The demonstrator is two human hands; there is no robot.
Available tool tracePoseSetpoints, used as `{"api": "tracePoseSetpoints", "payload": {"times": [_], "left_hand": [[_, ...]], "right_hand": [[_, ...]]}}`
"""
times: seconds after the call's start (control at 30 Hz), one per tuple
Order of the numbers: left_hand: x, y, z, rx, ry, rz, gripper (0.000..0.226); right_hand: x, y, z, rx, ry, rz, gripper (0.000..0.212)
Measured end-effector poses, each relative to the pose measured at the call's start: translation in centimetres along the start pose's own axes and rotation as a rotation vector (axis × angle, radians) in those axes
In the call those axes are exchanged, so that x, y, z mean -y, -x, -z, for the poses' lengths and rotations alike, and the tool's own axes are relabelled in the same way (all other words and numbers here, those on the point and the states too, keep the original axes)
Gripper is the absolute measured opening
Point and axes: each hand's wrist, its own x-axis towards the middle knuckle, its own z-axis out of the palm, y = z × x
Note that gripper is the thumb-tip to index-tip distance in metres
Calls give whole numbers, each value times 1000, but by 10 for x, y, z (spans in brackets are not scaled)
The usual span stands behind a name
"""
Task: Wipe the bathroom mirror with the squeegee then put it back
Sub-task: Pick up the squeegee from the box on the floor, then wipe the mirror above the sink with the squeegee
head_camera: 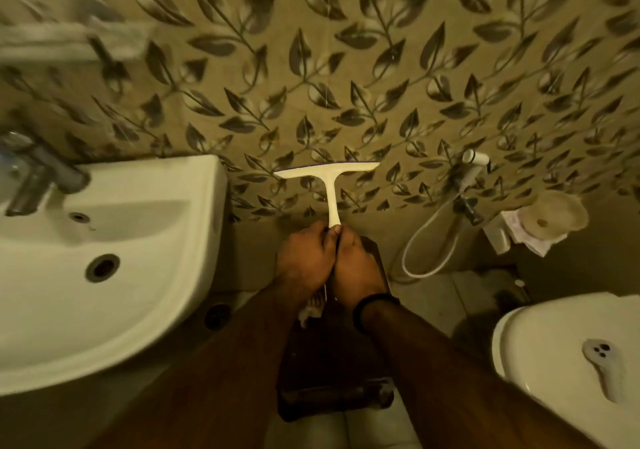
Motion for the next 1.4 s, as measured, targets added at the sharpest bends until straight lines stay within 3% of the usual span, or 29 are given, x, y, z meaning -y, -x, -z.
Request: {"api": "tracePoseSetpoints", "payload": {"times": [0.27,0.4,0.8,1.4], "left_hand": [[-34,14,99,-191,-81,-97,41],[-41,30,153,-339,-96,-149,46],[-17,75,304,-674,-228,-173,58],[11,75,402,-840,-333,-102,66]], "right_hand": [[84,16,55,-66,-89,105,35],[126,31,76,-175,-115,178,29],[257,62,118,-251,-162,369,51],[350,46,133,-280,-228,505,50]]}}
